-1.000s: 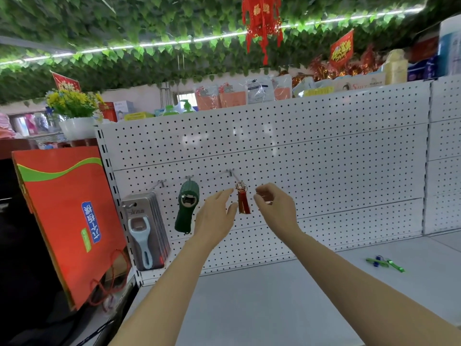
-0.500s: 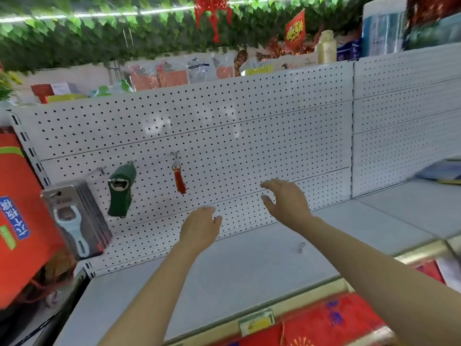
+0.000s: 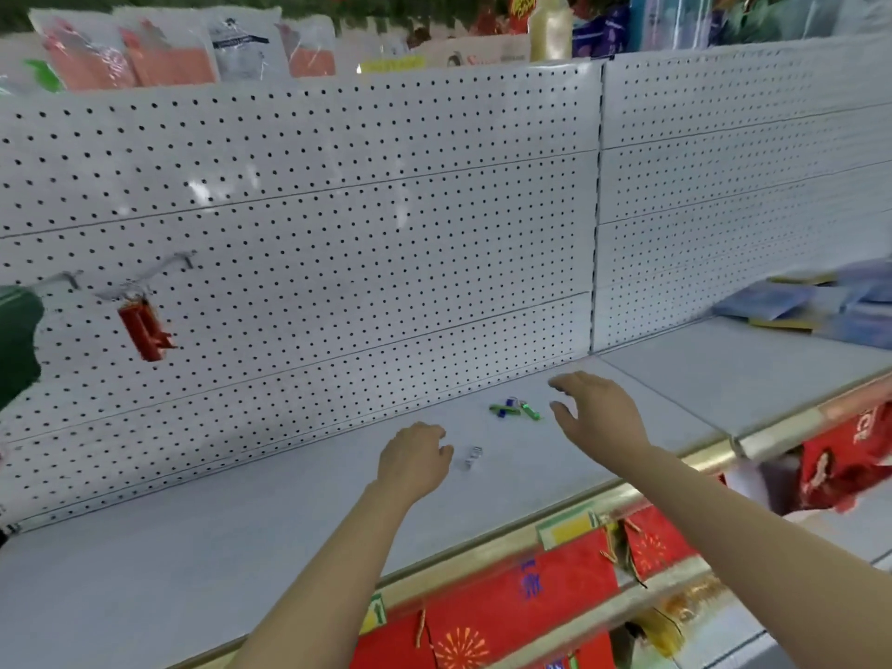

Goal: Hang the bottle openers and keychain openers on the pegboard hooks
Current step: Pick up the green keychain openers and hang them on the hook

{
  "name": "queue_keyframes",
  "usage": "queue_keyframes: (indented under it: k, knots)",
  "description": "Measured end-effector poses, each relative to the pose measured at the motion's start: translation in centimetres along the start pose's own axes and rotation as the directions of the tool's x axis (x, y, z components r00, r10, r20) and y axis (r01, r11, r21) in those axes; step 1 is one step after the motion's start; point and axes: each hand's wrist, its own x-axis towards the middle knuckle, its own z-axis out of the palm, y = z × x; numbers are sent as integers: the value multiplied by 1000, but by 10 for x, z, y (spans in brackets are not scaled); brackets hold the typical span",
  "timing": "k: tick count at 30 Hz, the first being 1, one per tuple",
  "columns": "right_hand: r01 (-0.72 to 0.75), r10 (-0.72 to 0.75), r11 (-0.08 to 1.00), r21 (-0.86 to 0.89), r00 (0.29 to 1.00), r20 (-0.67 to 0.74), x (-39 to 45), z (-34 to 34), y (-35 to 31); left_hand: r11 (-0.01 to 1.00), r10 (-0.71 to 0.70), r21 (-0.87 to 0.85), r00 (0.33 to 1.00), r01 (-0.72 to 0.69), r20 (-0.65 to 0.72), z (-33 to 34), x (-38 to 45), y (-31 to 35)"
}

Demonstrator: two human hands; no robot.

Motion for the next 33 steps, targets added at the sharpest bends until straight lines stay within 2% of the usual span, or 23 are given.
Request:
queue_keyframes:
  k: [5,13,19,26,31,33]
  knots:
    - [-62,63,998,-9,996,67,4,34,49,1000,-18,7,998,18,64,34,37,11]
    - [-152,152,988,-11,976,156,35,89,93,999,26,-45,992,-21,126,75,93,10]
    - [-189,184,982,-1,953,241,67,127,108,999,-45,-15,980,49,194,91,119,7]
    - [-230,202,973,18,890,408,116,167,104,997,-55,-46,993,60,106,105,127,4]
    - [-307,259,952,12,822,507,144,200,108,998,-58,-8,996,59,75,118,135,1]
    - [-289,259,957,-32,797,546,150,210,112,999,-28,16,998,28,55,120,136,0]
